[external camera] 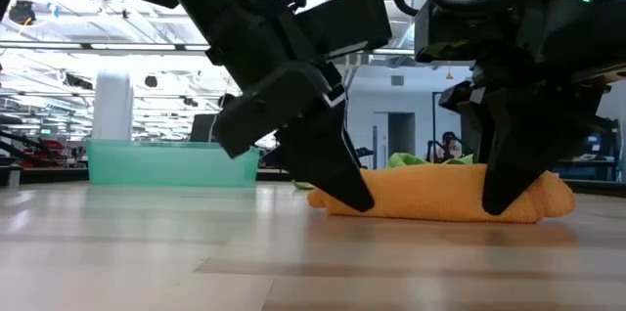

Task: Roll microfiber towels into tight, uniform cylinder then place into a basket
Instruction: Roll the yellow towel

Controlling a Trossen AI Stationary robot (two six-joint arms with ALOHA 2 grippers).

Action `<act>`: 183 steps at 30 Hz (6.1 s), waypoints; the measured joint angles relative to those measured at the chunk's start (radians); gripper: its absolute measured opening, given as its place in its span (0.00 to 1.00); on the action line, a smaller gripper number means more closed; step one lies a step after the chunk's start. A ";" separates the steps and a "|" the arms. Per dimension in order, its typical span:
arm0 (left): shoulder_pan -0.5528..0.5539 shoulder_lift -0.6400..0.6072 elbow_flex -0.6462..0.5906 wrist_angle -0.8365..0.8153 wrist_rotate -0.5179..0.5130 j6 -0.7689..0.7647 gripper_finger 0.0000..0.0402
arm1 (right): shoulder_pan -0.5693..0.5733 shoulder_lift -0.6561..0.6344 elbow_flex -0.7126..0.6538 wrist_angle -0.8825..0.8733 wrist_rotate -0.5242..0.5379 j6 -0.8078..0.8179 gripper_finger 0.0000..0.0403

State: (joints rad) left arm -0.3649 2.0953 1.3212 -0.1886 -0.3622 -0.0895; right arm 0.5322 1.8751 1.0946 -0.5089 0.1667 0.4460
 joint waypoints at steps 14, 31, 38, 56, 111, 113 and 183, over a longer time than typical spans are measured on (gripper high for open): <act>0.028 -0.009 0.003 0.046 0.582 -0.267 0.11 | -0.023 0.003 -0.001 0.177 -0.508 -0.061 0.11; 0.033 -0.004 -0.002 -0.011 0.679 -0.495 0.14 | -0.134 0.042 -0.058 0.291 -0.664 0.243 0.11; 0.033 -0.004 -0.002 -0.024 0.656 -0.373 0.24 | -0.135 0.045 -0.059 0.283 -0.670 0.269 0.11; -0.020 -0.035 -0.004 -0.155 0.552 -0.246 0.44 | -0.134 0.043 -0.060 0.274 -0.626 0.257 0.11; -0.118 -0.095 -0.003 0.130 0.320 0.114 0.43 | -0.143 0.042 -0.095 0.303 -0.617 0.253 0.12; -0.118 -0.095 -0.003 0.125 0.326 0.113 0.43 | -0.143 0.042 -0.098 0.315 -0.624 0.253 0.12; -0.194 -0.146 0.009 0.098 0.116 0.156 0.27 | -0.168 0.044 -0.098 0.332 -0.665 0.226 0.12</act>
State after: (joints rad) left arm -0.5587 1.9497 1.3303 -0.0909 -0.2464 0.0661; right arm 0.3645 1.9190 0.9966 -0.1774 -0.4979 0.6721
